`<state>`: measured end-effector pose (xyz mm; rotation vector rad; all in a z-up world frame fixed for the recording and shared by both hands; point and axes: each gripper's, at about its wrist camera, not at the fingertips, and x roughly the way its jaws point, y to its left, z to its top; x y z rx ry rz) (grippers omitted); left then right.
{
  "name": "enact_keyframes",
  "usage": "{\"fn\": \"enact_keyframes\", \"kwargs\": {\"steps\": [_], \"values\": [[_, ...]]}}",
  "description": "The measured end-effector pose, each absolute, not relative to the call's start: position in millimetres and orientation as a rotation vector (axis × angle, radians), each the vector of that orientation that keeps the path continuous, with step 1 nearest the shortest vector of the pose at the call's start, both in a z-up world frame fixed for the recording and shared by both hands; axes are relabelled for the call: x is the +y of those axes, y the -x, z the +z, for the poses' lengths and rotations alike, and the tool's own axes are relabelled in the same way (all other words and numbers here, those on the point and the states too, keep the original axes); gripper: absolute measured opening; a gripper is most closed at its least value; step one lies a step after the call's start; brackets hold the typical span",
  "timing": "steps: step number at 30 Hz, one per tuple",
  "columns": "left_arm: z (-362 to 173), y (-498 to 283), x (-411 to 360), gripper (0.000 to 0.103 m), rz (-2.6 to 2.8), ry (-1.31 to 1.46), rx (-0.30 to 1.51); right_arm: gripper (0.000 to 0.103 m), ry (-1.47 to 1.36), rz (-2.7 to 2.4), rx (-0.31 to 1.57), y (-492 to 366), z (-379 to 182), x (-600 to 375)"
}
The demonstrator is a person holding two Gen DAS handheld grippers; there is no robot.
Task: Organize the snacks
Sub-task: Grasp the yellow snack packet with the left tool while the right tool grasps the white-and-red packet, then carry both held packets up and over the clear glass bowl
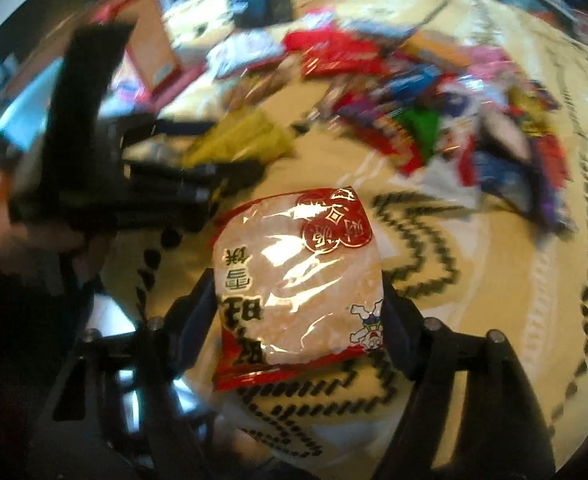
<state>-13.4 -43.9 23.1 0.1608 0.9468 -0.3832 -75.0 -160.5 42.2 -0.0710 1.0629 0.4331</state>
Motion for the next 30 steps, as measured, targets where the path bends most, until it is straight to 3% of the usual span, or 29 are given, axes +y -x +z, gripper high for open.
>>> {"fn": "enact_keyframes", "kwargs": {"steps": [11, 15, 30], "values": [[14.4, 13.8, -46.7, 0.079, -0.326, -0.16, 0.958, 0.079, 0.022, 0.16, 1.072, 69.4, 23.9, -184.6], [14.2, 13.6, -50.8, 0.073, -0.324, -0.188, 0.96, 0.074, -0.013, 0.155, 1.063, 67.8, 26.1, -189.1], [76.0, 24.9, -48.9, 0.073, -0.296, -0.219, 0.883, 0.073, -0.133, 0.125, 0.921, 72.0, 76.4, -198.1]]}}
